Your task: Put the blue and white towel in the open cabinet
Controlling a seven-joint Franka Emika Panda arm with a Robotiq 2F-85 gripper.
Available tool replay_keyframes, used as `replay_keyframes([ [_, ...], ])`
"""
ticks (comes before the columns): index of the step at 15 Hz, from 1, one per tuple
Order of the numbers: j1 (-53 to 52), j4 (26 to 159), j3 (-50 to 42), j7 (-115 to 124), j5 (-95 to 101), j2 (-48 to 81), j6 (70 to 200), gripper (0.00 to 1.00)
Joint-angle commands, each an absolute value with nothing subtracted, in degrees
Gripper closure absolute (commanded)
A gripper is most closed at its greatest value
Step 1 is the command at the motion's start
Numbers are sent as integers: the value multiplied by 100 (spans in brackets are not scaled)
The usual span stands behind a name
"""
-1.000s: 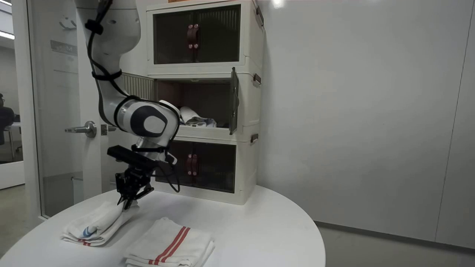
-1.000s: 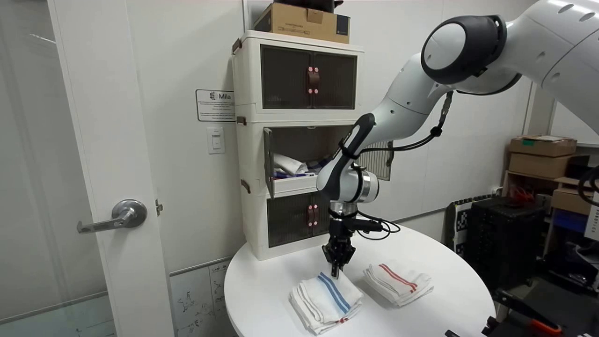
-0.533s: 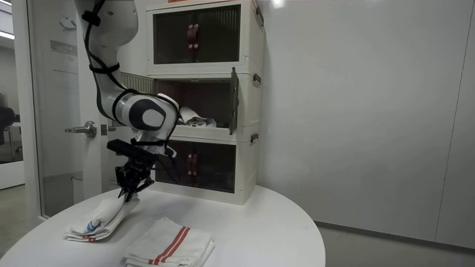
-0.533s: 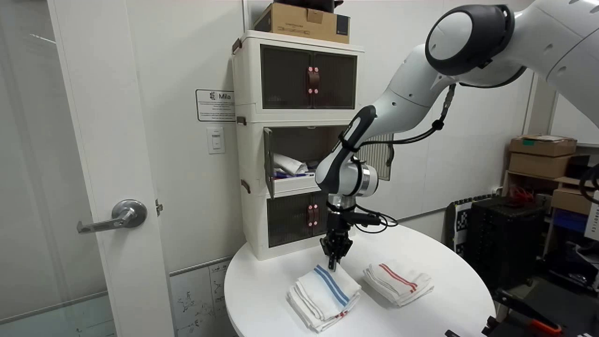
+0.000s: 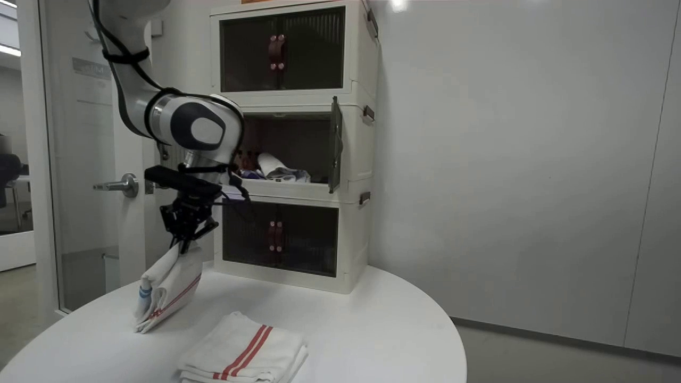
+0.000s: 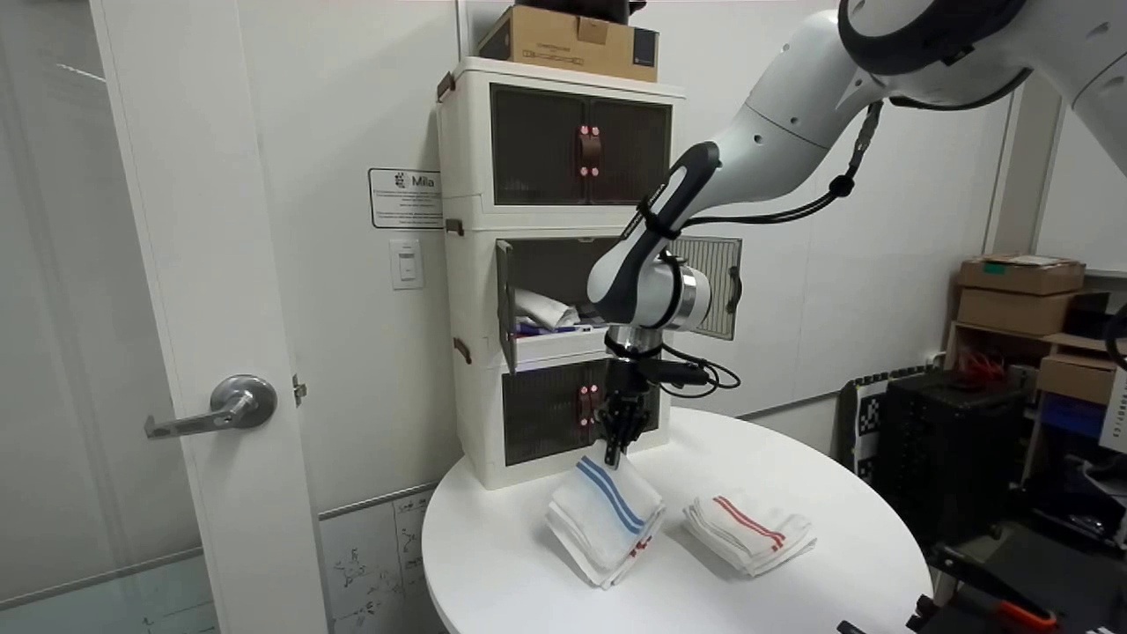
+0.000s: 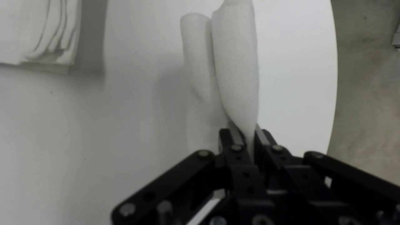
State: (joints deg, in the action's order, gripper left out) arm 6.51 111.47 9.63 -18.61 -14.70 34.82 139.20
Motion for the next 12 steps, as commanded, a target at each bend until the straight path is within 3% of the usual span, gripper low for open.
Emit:
replay_keyframes([
  [1, 705, 11315, 996, -2003, -1484, 3328, 13815, 91],
  [10, 856, 11053, 804, -1895, -1482, 3990, 13505, 89],
  [11, 857, 11035, 789, -1881, -1462, 4041, 13492, 64],
  [12, 867, 11026, 788, -1893, -1451, 4083, 13506, 64],
])
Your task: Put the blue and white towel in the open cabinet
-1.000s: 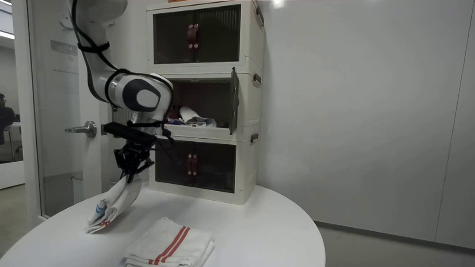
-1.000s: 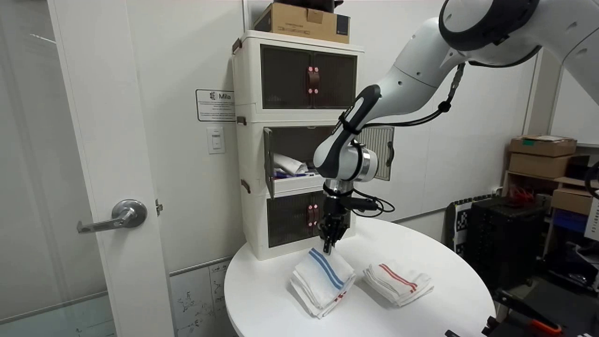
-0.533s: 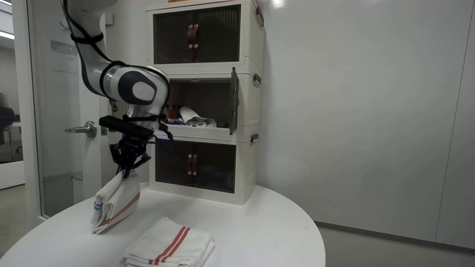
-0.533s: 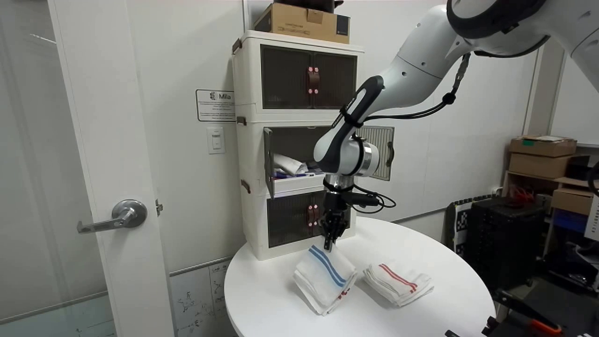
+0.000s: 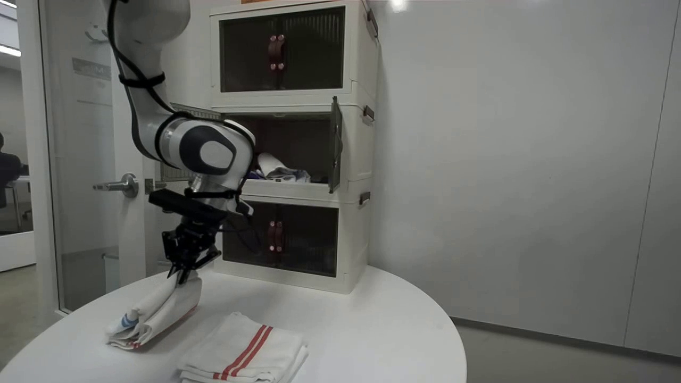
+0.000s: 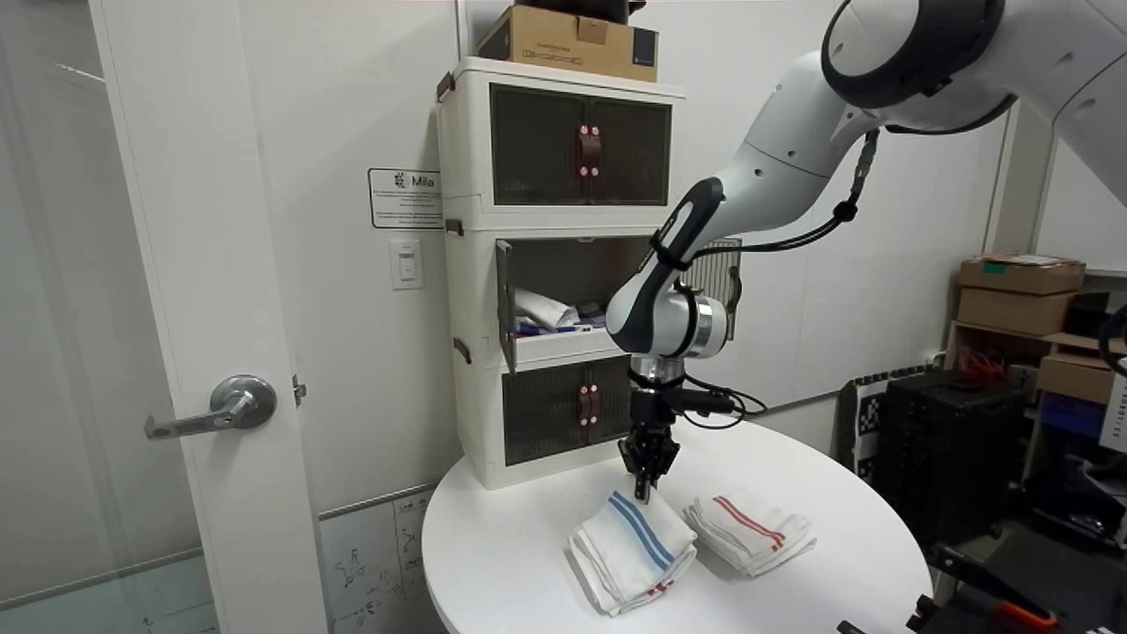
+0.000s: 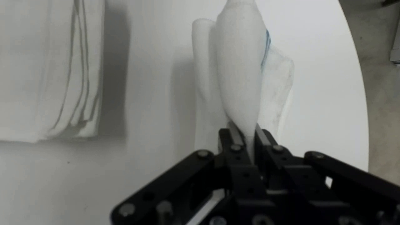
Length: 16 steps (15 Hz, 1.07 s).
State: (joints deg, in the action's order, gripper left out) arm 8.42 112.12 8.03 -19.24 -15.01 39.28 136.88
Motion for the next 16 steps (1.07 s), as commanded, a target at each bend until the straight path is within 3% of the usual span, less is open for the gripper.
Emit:
replay_keyframes([
  [1, 853, 11018, 775, -1858, -1429, 4106, 13495, 85],
  [5, 803, 11010, 747, -1746, -1394, 4133, 13496, 92],
  [6, 798, 11014, 746, -1727, -1396, 4130, 13504, 89],
  [7, 781, 11017, 737, -1698, -1387, 4127, 13509, 64],
  [9, 755, 11011, 729, -1643, -1370, 4138, 13509, 59],
  [12, 706, 11002, 716, -1600, -1320, 4150, 13497, 38],
  [13, 689, 11006, 717, -1616, -1296, 4155, 13514, 76],
  [15, 661, 11015, 713, -1638, -1246, 4162, 13534, 78],
  [16, 659, 11024, 720, -1650, -1236, 4161, 13549, 86],
])
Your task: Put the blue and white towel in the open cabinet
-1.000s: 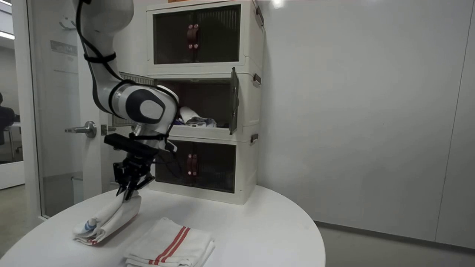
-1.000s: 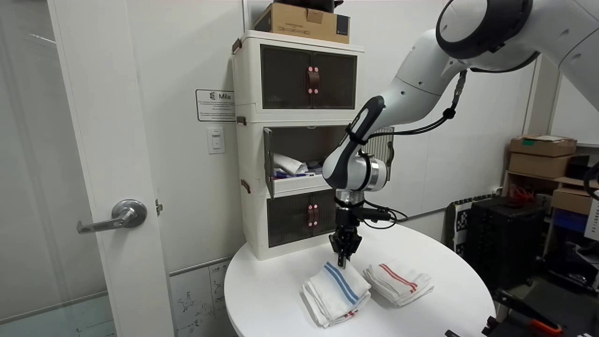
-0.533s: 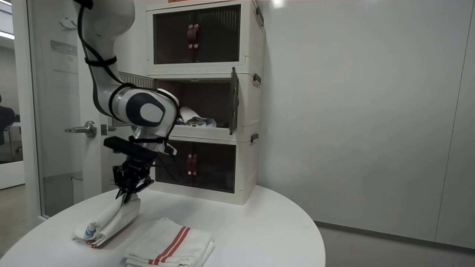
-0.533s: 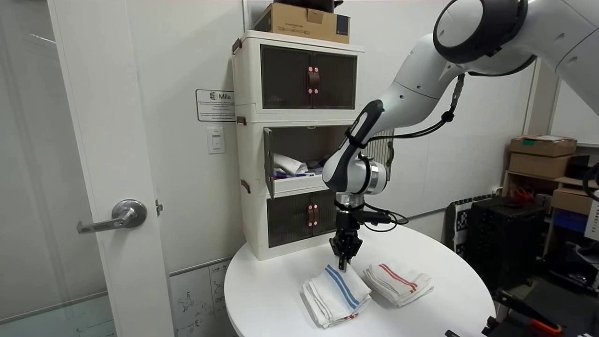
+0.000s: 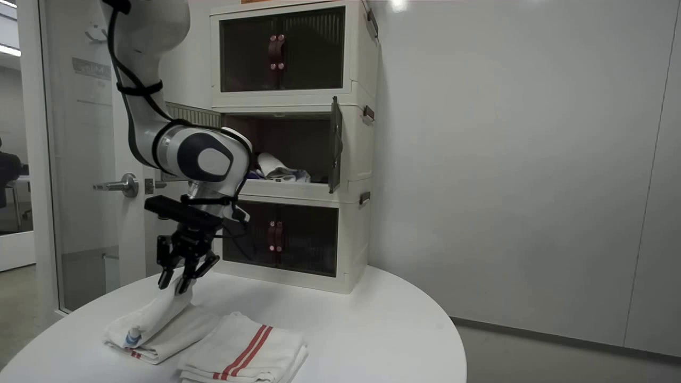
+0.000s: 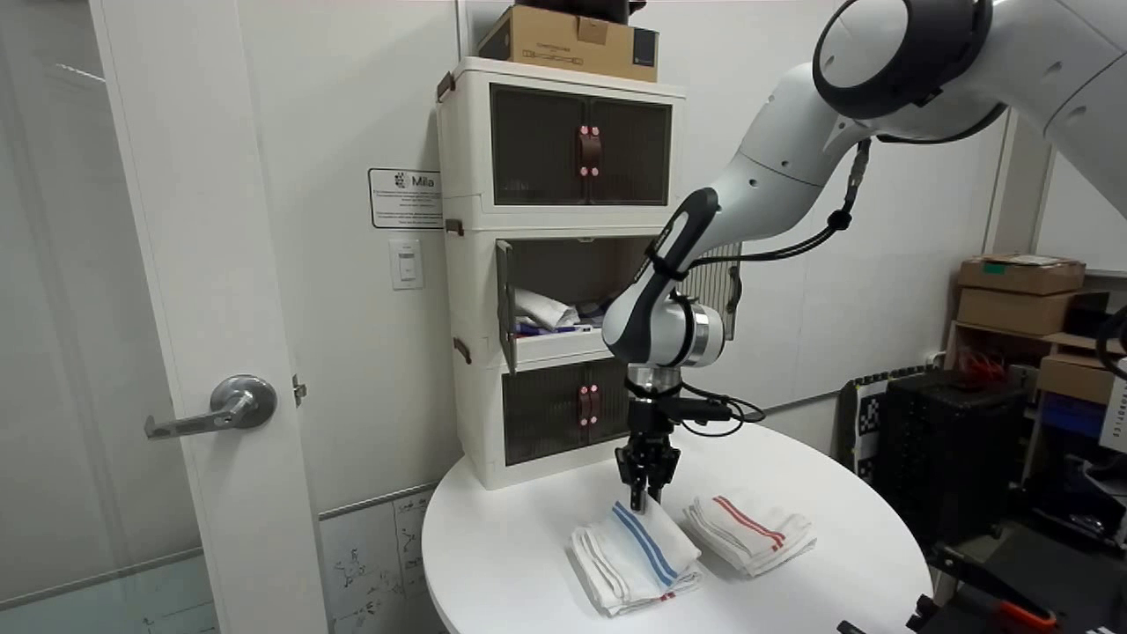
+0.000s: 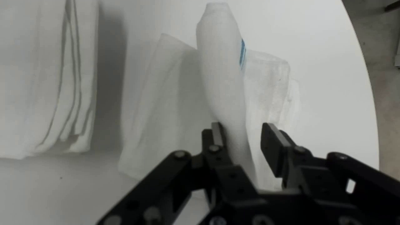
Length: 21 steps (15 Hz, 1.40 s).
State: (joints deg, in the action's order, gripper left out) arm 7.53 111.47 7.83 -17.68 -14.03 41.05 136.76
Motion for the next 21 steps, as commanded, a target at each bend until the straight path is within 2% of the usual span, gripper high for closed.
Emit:
replay_keyframes([
  [1, 657, 11036, 724, -1660, -1231, 4155, 13572, 91],
  [4, 643, 11031, 716, -1651, -1204, 4153, 13581, 96],
  [5, 645, 11000, 715, -1649, -1192, 4172, 13520, 89],
  [6, 641, 10987, 711, -1649, -1173, 4183, 13492, 65],
  [8, 727, 10948, 801, -1821, -1226, 4238, 13442, 61],
  [9, 772, 10925, 855, -1957, -1247, 4279, 13452, 53],
  [10, 773, 10902, 864, -2008, -1231, 4305, 13425, 80],
  [11, 774, 10870, 880, -2056, -1227, 4335, 13411, 80],
  [14, 752, 10807, 898, -2155, -1191, 4386, 13393, 93],
  [18, 720, 10796, 899, -2186, -1151, 4381, 13453, 90],
  [21, 559, 11163, 785, -2041, -942, 3876, 14003, 91],
])
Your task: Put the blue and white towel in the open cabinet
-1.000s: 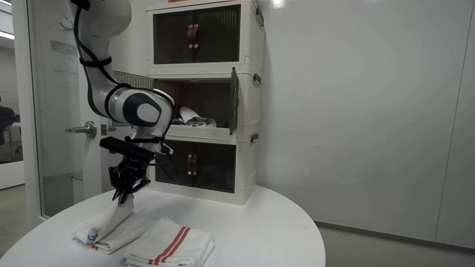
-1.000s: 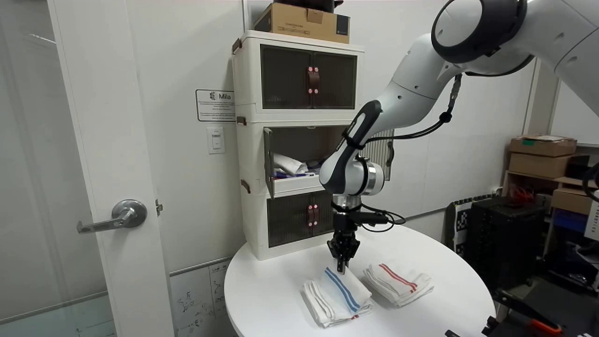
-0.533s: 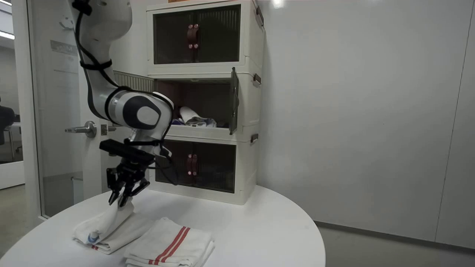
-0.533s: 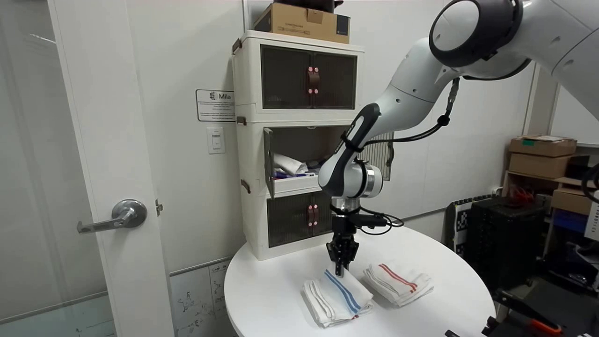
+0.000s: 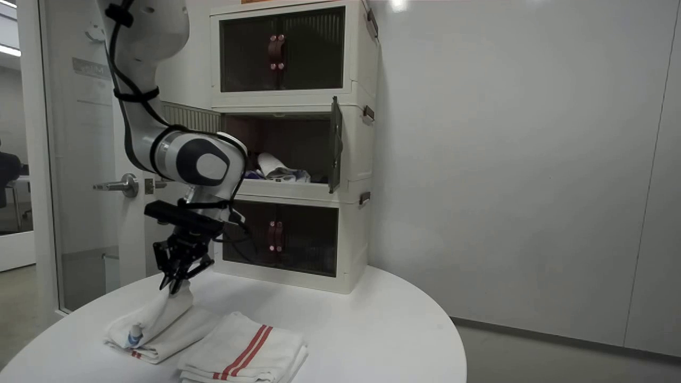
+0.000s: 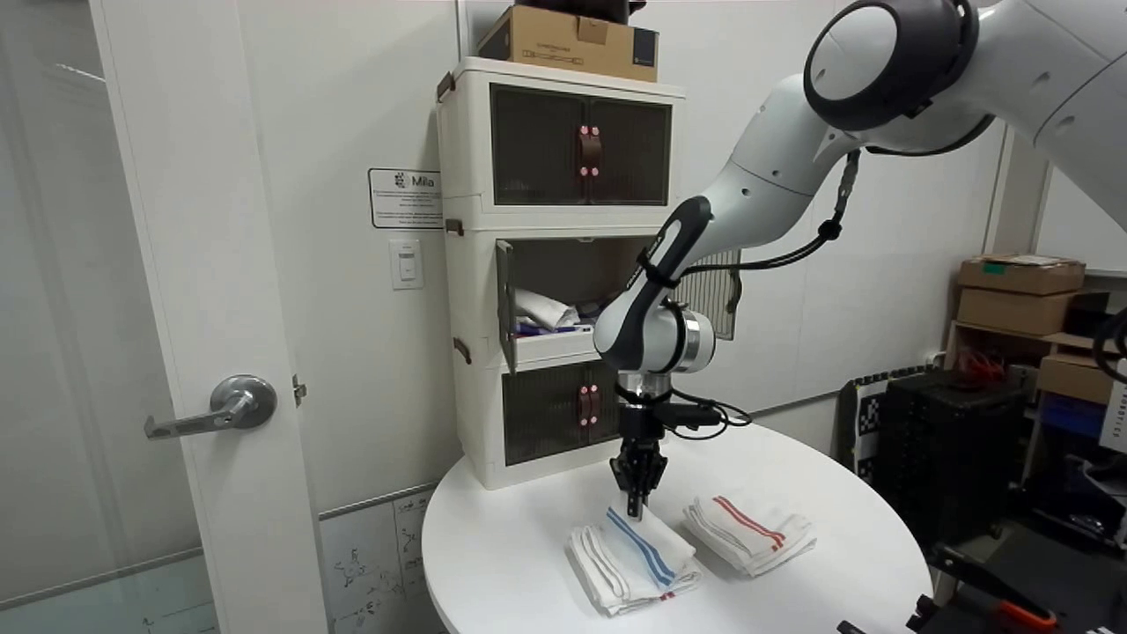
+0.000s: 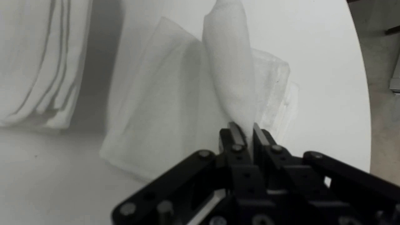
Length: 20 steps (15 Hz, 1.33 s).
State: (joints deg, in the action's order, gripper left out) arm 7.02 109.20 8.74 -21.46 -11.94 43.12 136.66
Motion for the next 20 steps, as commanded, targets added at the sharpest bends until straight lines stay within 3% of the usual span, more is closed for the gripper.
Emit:
replay_keyframes([
  [1, 530, 11256, 772, -2017, -864, 3726, 14218, 91],
  [11, 525, 11355, 996, -2224, -792, 2712, 14975, 91],
  [20, -355, 11477, -490, -338, 1044, 1792, 16457, 91],
])
